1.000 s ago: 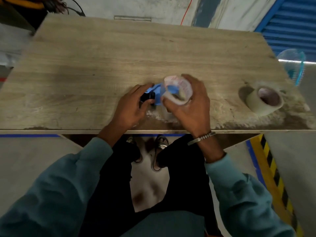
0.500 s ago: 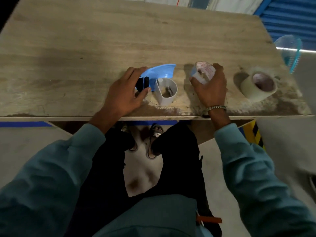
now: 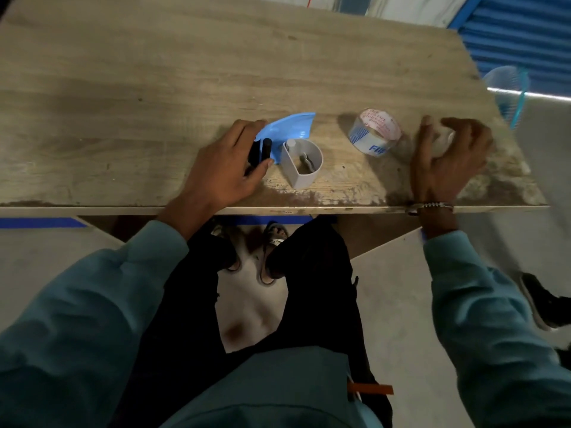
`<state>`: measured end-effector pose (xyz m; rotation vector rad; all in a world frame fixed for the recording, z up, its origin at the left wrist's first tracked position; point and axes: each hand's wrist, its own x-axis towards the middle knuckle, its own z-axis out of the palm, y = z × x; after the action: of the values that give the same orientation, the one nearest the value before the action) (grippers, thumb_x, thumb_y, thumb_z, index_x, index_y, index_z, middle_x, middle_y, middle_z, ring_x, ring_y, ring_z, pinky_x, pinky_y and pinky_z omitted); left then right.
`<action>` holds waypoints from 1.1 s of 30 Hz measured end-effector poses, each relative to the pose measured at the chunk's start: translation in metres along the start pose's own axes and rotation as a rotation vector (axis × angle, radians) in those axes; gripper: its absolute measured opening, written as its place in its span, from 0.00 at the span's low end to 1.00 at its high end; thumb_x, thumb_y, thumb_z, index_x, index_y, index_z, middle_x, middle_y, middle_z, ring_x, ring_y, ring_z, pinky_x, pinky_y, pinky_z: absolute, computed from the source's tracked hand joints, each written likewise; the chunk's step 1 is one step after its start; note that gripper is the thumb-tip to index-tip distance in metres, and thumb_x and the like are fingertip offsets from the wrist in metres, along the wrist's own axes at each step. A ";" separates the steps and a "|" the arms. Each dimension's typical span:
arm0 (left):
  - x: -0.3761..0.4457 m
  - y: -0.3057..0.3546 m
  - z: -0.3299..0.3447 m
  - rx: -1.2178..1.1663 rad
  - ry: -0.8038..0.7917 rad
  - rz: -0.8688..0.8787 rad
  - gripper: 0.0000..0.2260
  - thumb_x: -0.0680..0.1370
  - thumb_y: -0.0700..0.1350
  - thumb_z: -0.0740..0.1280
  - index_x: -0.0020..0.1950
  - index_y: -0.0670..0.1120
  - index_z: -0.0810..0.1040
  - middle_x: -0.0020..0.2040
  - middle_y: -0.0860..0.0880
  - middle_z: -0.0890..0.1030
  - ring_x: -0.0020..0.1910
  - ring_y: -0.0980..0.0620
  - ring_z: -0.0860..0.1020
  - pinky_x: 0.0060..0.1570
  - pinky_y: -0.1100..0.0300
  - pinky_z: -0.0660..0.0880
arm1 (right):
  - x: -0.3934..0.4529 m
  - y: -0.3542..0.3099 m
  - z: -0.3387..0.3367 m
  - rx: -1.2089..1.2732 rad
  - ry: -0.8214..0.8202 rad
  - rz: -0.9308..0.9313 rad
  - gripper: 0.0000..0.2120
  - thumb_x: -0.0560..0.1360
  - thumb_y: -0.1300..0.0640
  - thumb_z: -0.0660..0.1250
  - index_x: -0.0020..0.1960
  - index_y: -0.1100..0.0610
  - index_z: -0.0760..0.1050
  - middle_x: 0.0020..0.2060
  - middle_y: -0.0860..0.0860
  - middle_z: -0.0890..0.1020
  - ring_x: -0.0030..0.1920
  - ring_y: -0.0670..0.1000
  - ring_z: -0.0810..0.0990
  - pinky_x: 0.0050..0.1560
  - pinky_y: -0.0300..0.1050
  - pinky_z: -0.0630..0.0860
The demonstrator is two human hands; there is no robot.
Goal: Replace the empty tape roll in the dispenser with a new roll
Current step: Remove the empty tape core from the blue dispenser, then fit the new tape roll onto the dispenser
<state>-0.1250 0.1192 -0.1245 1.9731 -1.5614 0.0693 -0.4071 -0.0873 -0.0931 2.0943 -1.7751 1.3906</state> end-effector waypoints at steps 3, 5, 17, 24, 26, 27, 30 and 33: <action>0.000 0.001 0.000 0.003 -0.003 -0.018 0.28 0.80 0.56 0.70 0.77 0.49 0.68 0.68 0.51 0.75 0.59 0.46 0.81 0.46 0.47 0.81 | 0.022 0.013 -0.003 -0.147 -0.034 0.248 0.35 0.70 0.33 0.68 0.72 0.49 0.73 0.74 0.56 0.70 0.76 0.59 0.67 0.72 0.55 0.66; 0.000 0.001 0.001 0.000 -0.010 -0.038 0.28 0.80 0.56 0.70 0.77 0.50 0.68 0.67 0.51 0.76 0.58 0.45 0.81 0.46 0.47 0.81 | 0.031 0.022 0.000 -0.098 -0.274 0.395 0.45 0.66 0.33 0.73 0.78 0.49 0.64 0.78 0.57 0.64 0.78 0.60 0.64 0.74 0.56 0.63; 0.003 0.002 -0.002 -0.030 -0.037 -0.077 0.28 0.79 0.54 0.70 0.77 0.51 0.68 0.67 0.49 0.77 0.60 0.45 0.81 0.51 0.46 0.81 | -0.030 -0.073 -0.031 0.623 -0.142 0.054 0.25 0.66 0.51 0.84 0.59 0.46 0.78 0.56 0.53 0.83 0.55 0.43 0.83 0.57 0.36 0.78; -0.001 0.002 -0.004 -0.108 -0.018 -0.017 0.30 0.78 0.58 0.70 0.77 0.50 0.68 0.69 0.51 0.74 0.60 0.48 0.80 0.50 0.49 0.81 | -0.087 -0.123 -0.025 0.578 -0.531 -0.234 0.31 0.64 0.43 0.84 0.61 0.55 0.80 0.57 0.46 0.79 0.60 0.47 0.79 0.62 0.40 0.76; -0.001 0.001 -0.004 -0.125 -0.017 -0.019 0.30 0.78 0.56 0.70 0.77 0.49 0.68 0.70 0.50 0.74 0.62 0.47 0.80 0.51 0.47 0.81 | -0.091 -0.126 -0.027 0.592 -0.573 -0.257 0.32 0.64 0.43 0.84 0.62 0.55 0.79 0.58 0.47 0.79 0.62 0.48 0.79 0.64 0.44 0.77; 0.000 0.000 -0.004 -0.121 -0.015 -0.027 0.30 0.77 0.55 0.71 0.77 0.49 0.68 0.70 0.49 0.75 0.62 0.47 0.80 0.52 0.47 0.81 | -0.090 -0.126 -0.027 0.599 -0.584 -0.256 0.32 0.64 0.43 0.84 0.62 0.55 0.79 0.59 0.48 0.79 0.63 0.48 0.79 0.65 0.46 0.77; 0.002 -0.002 -0.002 -0.108 -0.015 -0.047 0.29 0.78 0.54 0.71 0.77 0.48 0.69 0.70 0.48 0.76 0.63 0.46 0.80 0.55 0.47 0.81 | -0.083 -0.126 -0.020 0.610 -0.616 -0.252 0.35 0.63 0.42 0.84 0.64 0.55 0.78 0.61 0.49 0.79 0.65 0.49 0.79 0.66 0.50 0.76; 0.003 -0.004 0.000 -0.121 -0.002 -0.075 0.26 0.79 0.52 0.72 0.76 0.48 0.72 0.68 0.48 0.79 0.63 0.46 0.80 0.57 0.48 0.79 | -0.081 -0.126 -0.011 0.615 -0.696 -0.256 0.41 0.62 0.42 0.85 0.68 0.55 0.75 0.63 0.50 0.78 0.65 0.50 0.79 0.66 0.51 0.77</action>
<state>-0.1200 0.1170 -0.1246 1.9343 -1.4566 -0.0562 -0.3050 0.0217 -0.0790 3.3111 -1.2073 1.3446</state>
